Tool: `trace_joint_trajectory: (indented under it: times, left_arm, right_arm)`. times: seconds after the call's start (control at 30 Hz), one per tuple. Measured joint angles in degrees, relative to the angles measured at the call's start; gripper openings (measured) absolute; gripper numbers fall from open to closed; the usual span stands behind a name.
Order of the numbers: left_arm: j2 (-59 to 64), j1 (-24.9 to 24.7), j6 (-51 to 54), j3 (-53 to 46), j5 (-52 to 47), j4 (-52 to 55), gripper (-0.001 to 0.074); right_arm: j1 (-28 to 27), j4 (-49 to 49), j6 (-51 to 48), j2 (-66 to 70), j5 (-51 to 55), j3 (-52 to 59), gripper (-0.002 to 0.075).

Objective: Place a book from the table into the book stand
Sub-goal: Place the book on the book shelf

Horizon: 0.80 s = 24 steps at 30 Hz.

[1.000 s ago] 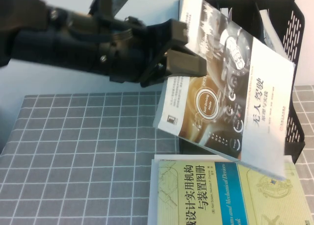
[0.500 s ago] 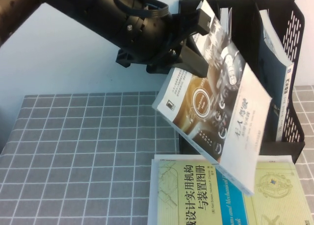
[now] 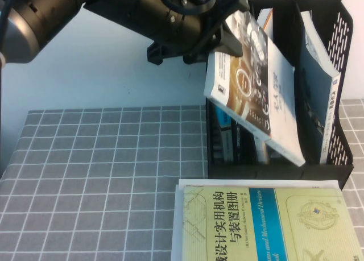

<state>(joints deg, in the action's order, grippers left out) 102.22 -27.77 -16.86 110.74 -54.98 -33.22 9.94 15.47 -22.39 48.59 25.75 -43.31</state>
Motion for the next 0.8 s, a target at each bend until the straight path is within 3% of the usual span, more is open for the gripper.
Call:
trace_joint_trajectory:
  times: [0.23,0.6,0.8]
  left_arm:
    - [0.0,-1.46,-0.86,0.0,5.38,3.72,0.0097]
    - [0.14,-10.32,-11.0,0.0,9.49,28.75,0.0097]
    - [2.82,-11.25,-13.96,0.09,11.63,31.74,0.0097]
  right_arm:
    - [0.0,0.0,-0.1,0.0,0.0,0.0,-0.0003]
    - [0.0,0.0,-0.1,0.0,2.3,0.0,-0.0003]
    - [0.0,0.78,-0.1,0.0,3.88,0.0,-0.0003]
